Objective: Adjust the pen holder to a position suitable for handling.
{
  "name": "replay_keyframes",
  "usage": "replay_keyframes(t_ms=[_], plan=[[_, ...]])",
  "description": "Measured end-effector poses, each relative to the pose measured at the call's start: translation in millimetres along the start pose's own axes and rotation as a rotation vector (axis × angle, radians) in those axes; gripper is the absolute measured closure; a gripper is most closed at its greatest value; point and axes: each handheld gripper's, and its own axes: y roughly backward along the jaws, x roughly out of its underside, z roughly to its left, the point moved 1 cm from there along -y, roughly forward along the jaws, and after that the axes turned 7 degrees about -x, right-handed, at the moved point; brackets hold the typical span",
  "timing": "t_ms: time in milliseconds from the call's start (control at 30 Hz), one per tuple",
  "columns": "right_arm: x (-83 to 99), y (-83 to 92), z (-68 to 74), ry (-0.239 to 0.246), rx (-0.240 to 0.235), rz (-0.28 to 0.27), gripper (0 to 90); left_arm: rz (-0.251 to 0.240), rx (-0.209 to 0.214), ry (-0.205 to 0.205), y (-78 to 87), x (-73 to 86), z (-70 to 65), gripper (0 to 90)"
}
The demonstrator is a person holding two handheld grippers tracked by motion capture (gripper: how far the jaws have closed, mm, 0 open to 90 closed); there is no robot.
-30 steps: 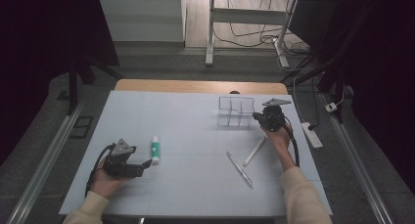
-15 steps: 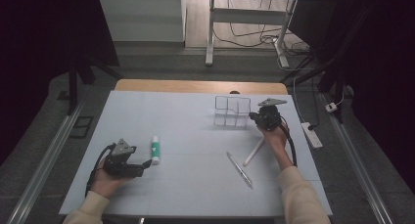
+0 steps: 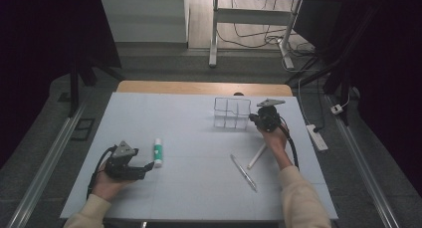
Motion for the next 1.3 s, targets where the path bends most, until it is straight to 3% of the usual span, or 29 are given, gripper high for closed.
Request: replay_keyframes(t_ms=[367, 1100, 1267, 1300], plan=[[-9.3, -12.3, 5.4, 0.015, -0.004, 0.03, 89.4, -0.004, -0.005, 0.001, 0.5, -0.1, 0.5, 19.1], [-26.1, -26.2, 22.9, 0.047, -0.019, 0.039, 89.4, -0.002, -0.006, 0.002, -0.2, -0.1, 0.9, 19.1], [-27.3, -30.1, 25.3, 0.045, -0.029, 0.041, 89.4, -0.001, -0.005, 0.001, -0.6, 0.0, 1.0, 19.1], [-27.9, -31.6, 26.3, 0.023, -0.053, 0.033, 89.3, -0.001, -0.005, 0.0, -0.6, 0.0, 1.0, 19.1]])
